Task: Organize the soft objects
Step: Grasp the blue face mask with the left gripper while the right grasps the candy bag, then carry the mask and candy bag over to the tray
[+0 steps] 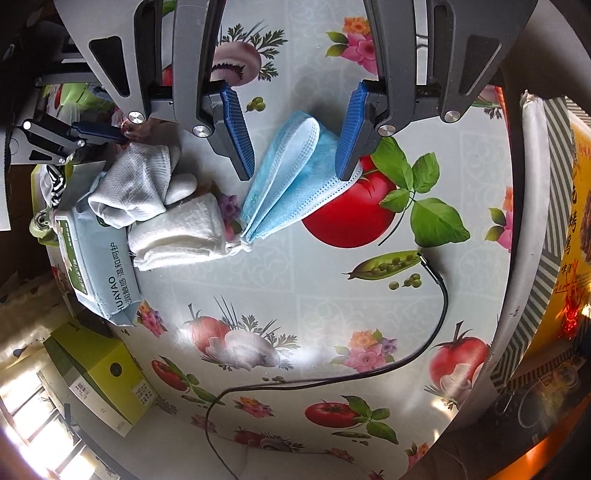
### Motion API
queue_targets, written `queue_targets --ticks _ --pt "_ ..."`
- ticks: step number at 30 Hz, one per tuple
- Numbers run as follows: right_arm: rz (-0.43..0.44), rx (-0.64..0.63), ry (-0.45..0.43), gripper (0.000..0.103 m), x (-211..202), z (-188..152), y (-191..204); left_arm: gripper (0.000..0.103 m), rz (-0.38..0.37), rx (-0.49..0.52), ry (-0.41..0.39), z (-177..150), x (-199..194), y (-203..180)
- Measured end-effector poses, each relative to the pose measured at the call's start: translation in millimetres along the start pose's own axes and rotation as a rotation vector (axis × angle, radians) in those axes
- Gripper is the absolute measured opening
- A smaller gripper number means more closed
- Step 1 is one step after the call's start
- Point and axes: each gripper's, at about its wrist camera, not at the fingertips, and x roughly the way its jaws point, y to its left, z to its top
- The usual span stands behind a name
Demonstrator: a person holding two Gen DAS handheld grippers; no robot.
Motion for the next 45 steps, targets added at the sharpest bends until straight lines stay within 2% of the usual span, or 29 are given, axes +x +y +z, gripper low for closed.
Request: queue_targets --ticks 9,15,18,21,25,32,45 --pt "0.095 0.052 -0.099 0.031 -39.3 -12.2 -15.9 0.047 0.021 0.039 0.006 1.7 12.3 -5.4" --pt "0.118 0.06 -0.14 0.031 -58.1 -15.7 -11.2 0.047 0.089 0.082 -0.012 -2.6 17.8 -15.6" --pt "0.124 0.064 -0.161 0.031 -63.8 -19.4 -6.2 0.036 0.126 0.081 -0.009 -4.6 17.7 -21.1" --pt "0.128 0.07 -0.19 0.031 -73.5 -21.2 -8.3 0.021 0.112 0.046 -0.003 -8.6 11.1 -22.5" --pt "0.132 0.083 -0.233 0.031 -85.9 -24.0 -13.6 0.017 0.1 0.005 -0.017 -20.5 -5.5 -27.7" --pt "0.139 0.114 -0.295 0.031 -107.6 -33.7 -24.2 0.014 0.072 -0.022 -0.072 -36.3 -40.9 -47.3" --pt "0.141 0.194 -0.398 0.031 -141.3 -62.1 -50.2 0.013 0.036 0.009 -0.16 -35.6 -94.8 -83.1"
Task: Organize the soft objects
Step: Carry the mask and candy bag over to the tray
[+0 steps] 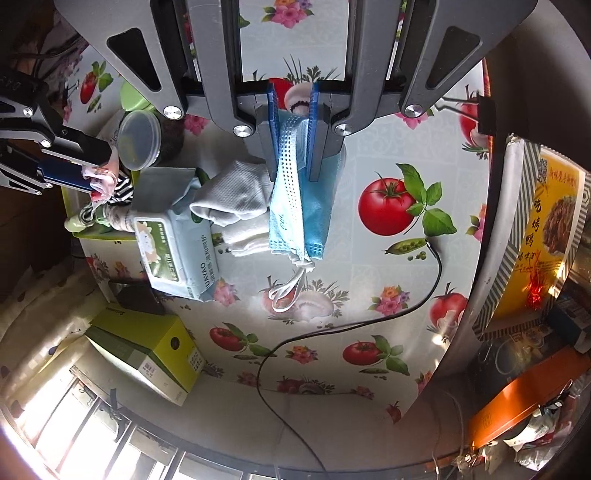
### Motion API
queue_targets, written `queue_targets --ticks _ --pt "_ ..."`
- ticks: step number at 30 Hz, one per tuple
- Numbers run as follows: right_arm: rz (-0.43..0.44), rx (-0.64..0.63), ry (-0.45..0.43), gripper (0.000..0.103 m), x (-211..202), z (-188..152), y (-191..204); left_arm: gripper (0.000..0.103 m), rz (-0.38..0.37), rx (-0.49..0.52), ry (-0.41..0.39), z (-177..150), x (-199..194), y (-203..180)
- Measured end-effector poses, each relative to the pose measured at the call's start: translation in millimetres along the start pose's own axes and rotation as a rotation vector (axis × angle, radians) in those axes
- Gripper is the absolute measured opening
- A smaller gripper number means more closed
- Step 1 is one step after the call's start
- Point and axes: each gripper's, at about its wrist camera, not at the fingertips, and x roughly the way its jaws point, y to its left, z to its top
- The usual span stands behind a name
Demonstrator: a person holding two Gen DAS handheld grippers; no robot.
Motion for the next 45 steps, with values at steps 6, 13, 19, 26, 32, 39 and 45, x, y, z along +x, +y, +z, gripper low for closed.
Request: queue_targets --ticks 6,13,19,26,32,39,45 --pt "-0.011 0.035 -0.029 0.031 -13.7 -7.2 -12.8 0.013 -0.018 0.028 -0.016 4.7 -9.5 -20.2" --pt "-0.021 0.075 -0.055 0.031 -25.2 -15.0 -28.1 0.013 -0.035 0.07 -0.018 7.0 -14.2 -43.7" --pt "-0.032 0.113 -0.072 0.031 -33.2 -21.5 -43.5 0.013 -0.056 0.098 -0.016 8.9 -15.5 -60.3" --pt "-0.054 0.175 -0.09 0.031 -40.9 -32.4 -69.4 0.013 -0.084 0.147 -0.003 12.6 -12.9 -85.0" --pt "-0.09 0.259 -0.104 0.031 -48.2 -49.0 -103.1 0.013 -0.117 0.232 0.016 16.7 -3.7 -122.1" --pt "-0.139 0.378 -0.123 0.031 -57.1 -72.1 -149.3 0.013 -0.155 0.331 0.047 22.0 10.5 -168.5" --pt "-0.192 0.476 -0.139 0.031 -64.0 -90.0 -195.0 0.013 -0.175 0.391 0.07 24.7 22.1 -199.0"
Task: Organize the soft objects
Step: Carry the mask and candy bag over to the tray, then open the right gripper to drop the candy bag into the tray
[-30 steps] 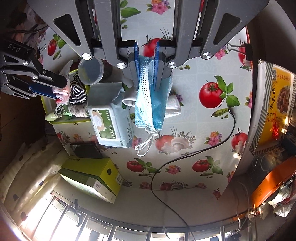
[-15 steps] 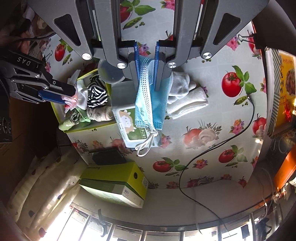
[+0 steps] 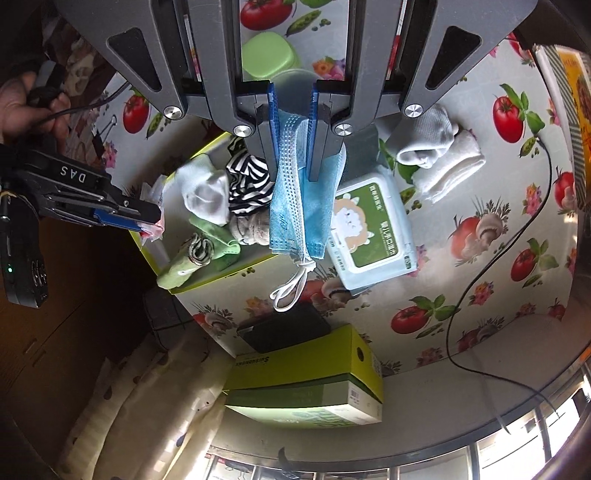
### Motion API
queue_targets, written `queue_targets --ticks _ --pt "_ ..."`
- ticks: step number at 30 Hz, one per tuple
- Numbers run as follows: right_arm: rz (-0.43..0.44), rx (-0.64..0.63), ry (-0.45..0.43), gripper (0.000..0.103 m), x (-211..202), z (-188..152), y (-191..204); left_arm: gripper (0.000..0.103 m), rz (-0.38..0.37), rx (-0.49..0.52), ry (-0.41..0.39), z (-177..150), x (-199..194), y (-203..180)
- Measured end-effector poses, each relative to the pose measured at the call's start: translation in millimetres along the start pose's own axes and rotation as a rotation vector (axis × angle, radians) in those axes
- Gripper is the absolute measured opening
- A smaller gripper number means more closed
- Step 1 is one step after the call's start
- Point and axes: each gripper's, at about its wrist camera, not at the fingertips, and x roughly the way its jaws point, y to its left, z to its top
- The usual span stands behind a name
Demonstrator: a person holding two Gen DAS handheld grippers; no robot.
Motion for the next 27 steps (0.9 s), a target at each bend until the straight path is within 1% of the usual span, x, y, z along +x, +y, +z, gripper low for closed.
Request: queue_targets --ticks 4,9,14,17,19,22,24,27 --pt "-0.039 0.039 0.0 0.031 6.3 4.2 -30.1 0.013 -0.007 0.029 0.012 5.7 7.4 -12.4" --pt "-0.082 0.045 0.025 0.031 21.5 7.9 -56.9 0.013 -0.008 0.05 0.027 9.9 14.8 -22.3" --pt "-0.109 0.03 0.05 0.031 38.6 13.2 -74.2 0.013 -0.006 0.068 0.041 13.5 21.2 -29.4" --pt "-0.101 0.051 0.088 0.032 52.1 11.7 -85.9 0.013 -0.006 0.079 0.05 15.6 25.2 -35.0" --pt "-0.103 0.061 0.116 0.034 60.5 7.7 -91.7 0.013 -0.009 0.089 0.058 17.4 28.5 -39.4" --pt "-0.08 0.074 0.114 0.042 58.8 4.9 -93.2 0.013 -0.017 0.107 0.066 20.0 32.6 -46.7" --pt "-0.072 0.074 0.1 0.047 53.5 5.2 -91.2 0.013 -0.026 0.122 0.07 22.5 35.3 -52.3" --pt "-0.055 0.074 0.064 0.05 40.5 5.6 -87.9 0.013 -0.039 0.152 0.073 27.7 39.8 -63.0"
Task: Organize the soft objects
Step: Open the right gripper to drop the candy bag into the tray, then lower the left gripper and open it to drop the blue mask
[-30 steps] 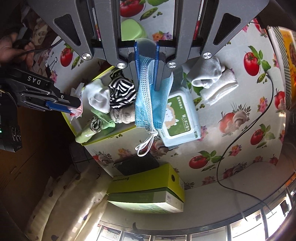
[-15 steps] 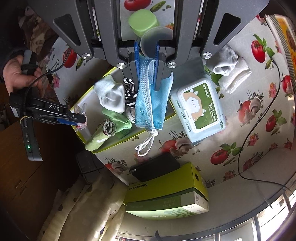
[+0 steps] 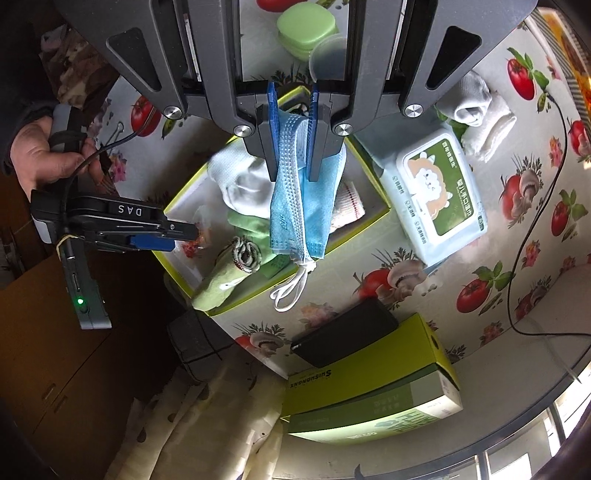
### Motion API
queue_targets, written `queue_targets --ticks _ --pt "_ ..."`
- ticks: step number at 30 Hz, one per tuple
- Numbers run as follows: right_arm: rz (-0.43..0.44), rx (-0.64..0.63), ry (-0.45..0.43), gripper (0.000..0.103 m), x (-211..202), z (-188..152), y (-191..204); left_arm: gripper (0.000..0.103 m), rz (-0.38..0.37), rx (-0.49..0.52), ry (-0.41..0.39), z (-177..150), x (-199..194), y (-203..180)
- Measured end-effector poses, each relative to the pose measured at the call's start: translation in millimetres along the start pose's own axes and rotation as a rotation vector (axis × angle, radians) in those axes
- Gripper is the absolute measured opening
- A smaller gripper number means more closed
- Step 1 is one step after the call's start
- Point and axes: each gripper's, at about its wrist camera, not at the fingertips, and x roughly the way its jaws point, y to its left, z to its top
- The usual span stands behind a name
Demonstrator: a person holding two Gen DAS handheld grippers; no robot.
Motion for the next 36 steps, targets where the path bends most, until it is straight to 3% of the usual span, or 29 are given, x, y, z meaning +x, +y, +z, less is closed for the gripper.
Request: queue_targets --ticks 8,20,23,28,34,36 --pt "0.017 0.047 -0.055 0.05 -29.6 -14.3 -3.7 0.013 -0.054 0.095 0.023 21.4 26.2 -31.6" --pt "0.028 0.118 -0.069 0.05 -45.8 -35.7 -20.3 0.013 -0.168 0.222 0.083 42.5 79.4 -81.8" --pt "0.028 0.128 -0.066 0.05 -45.9 -38.2 -22.8 0.014 -0.208 0.221 0.096 46.6 88.5 -86.8" --pt "0.035 0.128 -0.069 0.05 -45.7 -37.1 -21.4 0.037 -0.221 0.192 0.107 49.7 93.2 -83.6" --pt "0.07 0.087 -0.071 0.049 -40.7 -29.6 -5.8 0.037 -0.221 0.116 0.067 44.9 69.2 -60.2" --pt "0.083 0.073 -0.065 0.04 -36.6 -25.0 2.1 0.037 -0.21 0.077 0.059 42.0 60.5 -47.8"
